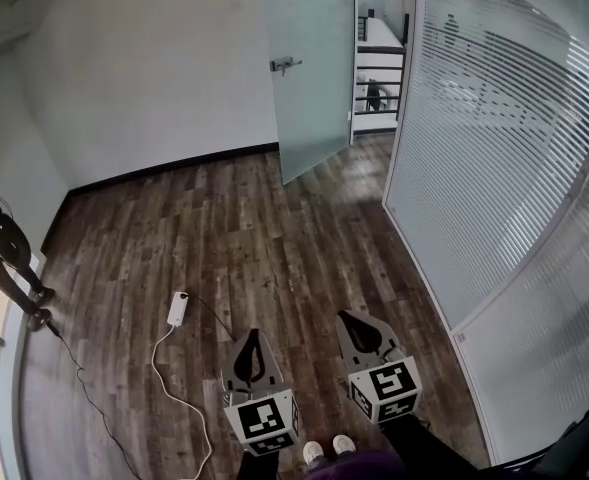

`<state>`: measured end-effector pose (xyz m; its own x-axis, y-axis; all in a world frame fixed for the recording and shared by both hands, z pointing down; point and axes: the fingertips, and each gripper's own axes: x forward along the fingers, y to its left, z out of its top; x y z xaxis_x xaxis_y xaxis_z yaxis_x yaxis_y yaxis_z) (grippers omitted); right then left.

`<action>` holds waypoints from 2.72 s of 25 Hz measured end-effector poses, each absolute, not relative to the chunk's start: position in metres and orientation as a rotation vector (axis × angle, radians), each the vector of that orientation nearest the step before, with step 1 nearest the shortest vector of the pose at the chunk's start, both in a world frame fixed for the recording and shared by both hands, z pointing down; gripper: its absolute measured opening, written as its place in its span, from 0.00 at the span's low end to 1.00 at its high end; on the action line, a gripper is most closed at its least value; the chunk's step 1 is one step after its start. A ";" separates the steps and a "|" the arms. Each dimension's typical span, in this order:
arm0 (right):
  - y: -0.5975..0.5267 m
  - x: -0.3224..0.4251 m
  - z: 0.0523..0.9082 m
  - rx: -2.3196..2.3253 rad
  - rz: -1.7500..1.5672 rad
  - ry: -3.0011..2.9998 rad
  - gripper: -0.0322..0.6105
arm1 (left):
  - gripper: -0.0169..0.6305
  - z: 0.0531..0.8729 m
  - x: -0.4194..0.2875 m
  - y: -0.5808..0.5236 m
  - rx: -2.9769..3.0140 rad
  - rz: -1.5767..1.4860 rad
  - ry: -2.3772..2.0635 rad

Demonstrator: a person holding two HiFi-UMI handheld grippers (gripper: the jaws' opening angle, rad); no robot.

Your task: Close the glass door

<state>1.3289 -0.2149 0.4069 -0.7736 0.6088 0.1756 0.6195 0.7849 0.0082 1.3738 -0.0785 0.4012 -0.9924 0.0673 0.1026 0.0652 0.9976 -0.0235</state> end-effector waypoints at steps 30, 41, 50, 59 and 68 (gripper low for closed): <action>-0.101 1.017 0.427 -1.089 -0.120 -2.766 0.04 | 0.03 0.421 1.086 0.042 -0.310 -0.034 -3.007; 0.021 0.858 0.451 -1.157 -0.118 -2.733 0.04 | 0.03 0.446 0.930 0.162 -0.379 -0.029 -2.999; 0.146 0.712 0.440 -1.139 -0.102 -2.778 0.04 | 0.03 0.432 0.783 0.281 -0.321 -0.003 -3.025; 0.212 0.591 0.459 -1.125 -0.123 -2.739 0.04 | 0.03 0.456 0.663 0.346 -0.329 -0.070 -3.000; 0.283 0.417 0.450 -1.223 -0.128 -2.706 0.04 | 0.03 0.441 0.487 0.405 -0.369 -0.017 -3.007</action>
<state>0.4166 0.2831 0.4500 -0.6496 0.7365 0.1885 0.7510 0.6603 0.0083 0.4871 0.4051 0.4409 -0.9641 0.2404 0.1125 0.2416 0.9704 -0.0023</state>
